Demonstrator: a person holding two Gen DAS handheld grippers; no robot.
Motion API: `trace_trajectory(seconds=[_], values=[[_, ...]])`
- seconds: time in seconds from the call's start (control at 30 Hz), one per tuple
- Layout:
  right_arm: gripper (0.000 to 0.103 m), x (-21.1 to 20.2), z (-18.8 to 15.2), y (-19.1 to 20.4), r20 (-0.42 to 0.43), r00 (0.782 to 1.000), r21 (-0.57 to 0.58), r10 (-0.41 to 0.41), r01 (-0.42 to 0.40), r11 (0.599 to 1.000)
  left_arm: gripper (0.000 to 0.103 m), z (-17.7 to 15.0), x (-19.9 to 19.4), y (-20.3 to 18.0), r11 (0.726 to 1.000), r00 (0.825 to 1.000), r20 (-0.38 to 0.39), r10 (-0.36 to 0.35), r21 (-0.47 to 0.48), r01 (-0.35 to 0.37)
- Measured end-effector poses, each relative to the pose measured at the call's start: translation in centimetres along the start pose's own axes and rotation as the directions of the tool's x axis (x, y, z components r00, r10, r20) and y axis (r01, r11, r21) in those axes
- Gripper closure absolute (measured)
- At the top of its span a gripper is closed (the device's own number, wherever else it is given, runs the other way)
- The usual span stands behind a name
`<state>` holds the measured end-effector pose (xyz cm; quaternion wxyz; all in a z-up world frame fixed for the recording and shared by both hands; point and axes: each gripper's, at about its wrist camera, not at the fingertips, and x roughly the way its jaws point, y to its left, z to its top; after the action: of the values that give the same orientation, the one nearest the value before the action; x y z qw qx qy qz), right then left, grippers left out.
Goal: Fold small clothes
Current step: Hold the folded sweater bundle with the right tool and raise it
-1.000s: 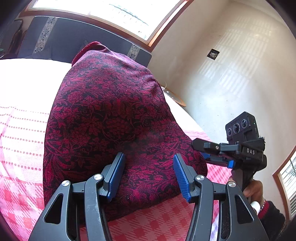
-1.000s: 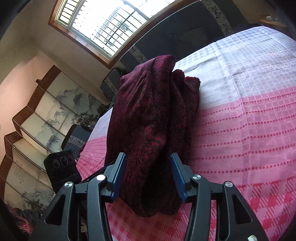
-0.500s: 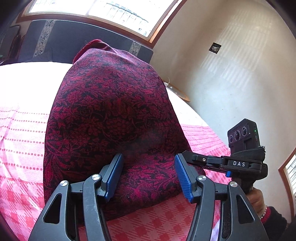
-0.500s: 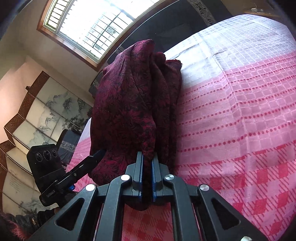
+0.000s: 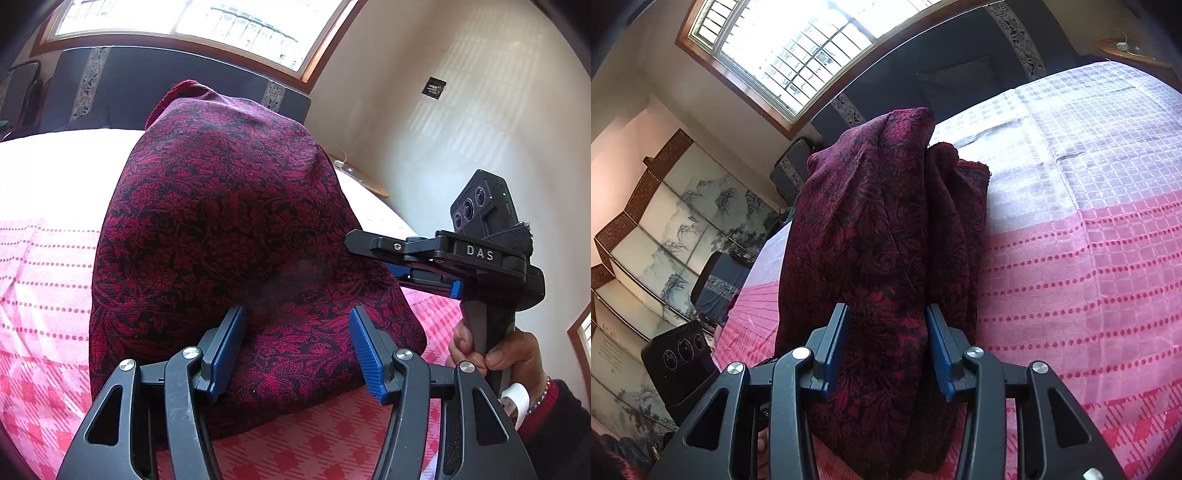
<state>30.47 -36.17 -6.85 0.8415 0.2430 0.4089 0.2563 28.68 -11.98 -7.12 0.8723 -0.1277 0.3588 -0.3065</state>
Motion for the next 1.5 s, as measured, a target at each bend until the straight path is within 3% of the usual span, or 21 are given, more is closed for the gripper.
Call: trace_trajectory(seconds=[0.03,0.07,0.13,0.37,0.83,1.07,1.23,1.37,1.5], values=[[0.079,0.4,0.1,0.0,-0.003,1.0,-0.005,-0.017,0.017,1.0,0.044,0.1,0.0,0.0,1.0,1.0,-0.001,0.002,0.0,-0.002],[0.086,0.7,0.0,-0.1,-0.008,0.999,-0.002,-0.033,0.033,0.999,0.044,0.1,0.1,-0.1,1.0,1.0,-0.004,0.003,0.001,-0.003],[0.088,0.9,-0.3,-0.5,0.0,1.0,0.031,-0.031,0.031,0.999,0.044,0.2,0.2,-0.2,1.0,1.0,-0.007,0.005,0.004,-0.005],[0.089,1.2,-1.6,-2.7,0.036,0.999,0.1,0.022,-0.026,0.995,0.044,0.3,0.4,-0.8,1.0,1.0,-0.013,0.02,0.014,-0.02],[0.089,1.6,-2.3,-2.4,0.055,0.998,0.077,-0.005,0.0,0.997,0.044,0.5,0.8,-2.2,0.996,0.997,-0.014,0.075,0.052,-0.074],[0.089,1.8,-2.8,-1.2,0.065,0.996,0.028,-0.059,0.057,0.998,0.044,0.6,-0.8,-3.6,0.983,0.989,0.015,0.147,0.111,-0.148],[0.089,1.9,-2.9,-0.8,0.068,0.996,0.029,-0.058,0.056,0.998,0.042,3.8,-4.2,-1.4,0.986,0.985,0.093,0.148,0.061,-0.154],[0.089,2.0,-3.0,-0.7,0.073,0.996,0.026,-0.06,0.058,0.998,0.042,7.3,-4.2,1.9,0.989,0.986,0.088,0.142,0.037,-0.146],[0.089,1.9,-3.1,-0.9,0.077,0.996,0.033,-0.053,0.051,0.998,0.042,11.0,-2.5,3.5,0.988,0.991,0.072,0.113,0.097,-0.12]])
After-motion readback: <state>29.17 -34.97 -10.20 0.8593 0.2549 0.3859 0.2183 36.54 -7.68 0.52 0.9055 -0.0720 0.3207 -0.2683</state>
